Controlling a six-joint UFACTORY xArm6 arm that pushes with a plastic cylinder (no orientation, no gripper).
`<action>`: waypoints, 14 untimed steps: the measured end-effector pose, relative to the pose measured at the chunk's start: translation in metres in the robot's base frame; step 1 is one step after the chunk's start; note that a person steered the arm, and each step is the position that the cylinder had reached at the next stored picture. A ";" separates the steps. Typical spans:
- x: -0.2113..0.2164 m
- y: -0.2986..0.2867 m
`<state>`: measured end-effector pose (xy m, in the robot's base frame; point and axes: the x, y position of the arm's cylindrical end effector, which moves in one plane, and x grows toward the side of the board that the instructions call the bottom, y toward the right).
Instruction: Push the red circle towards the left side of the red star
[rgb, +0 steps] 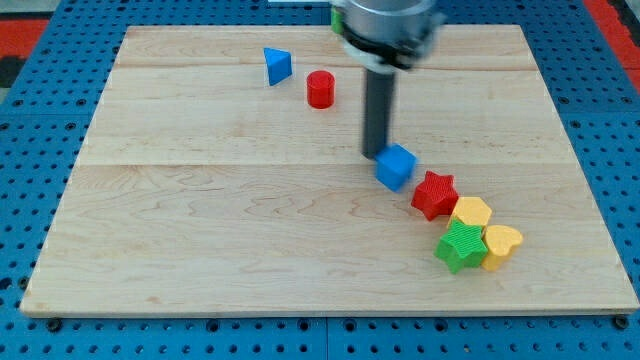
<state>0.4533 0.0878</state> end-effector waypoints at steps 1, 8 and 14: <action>0.023 0.024; -0.115 -0.108; -0.033 -0.099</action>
<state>0.4204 -0.0112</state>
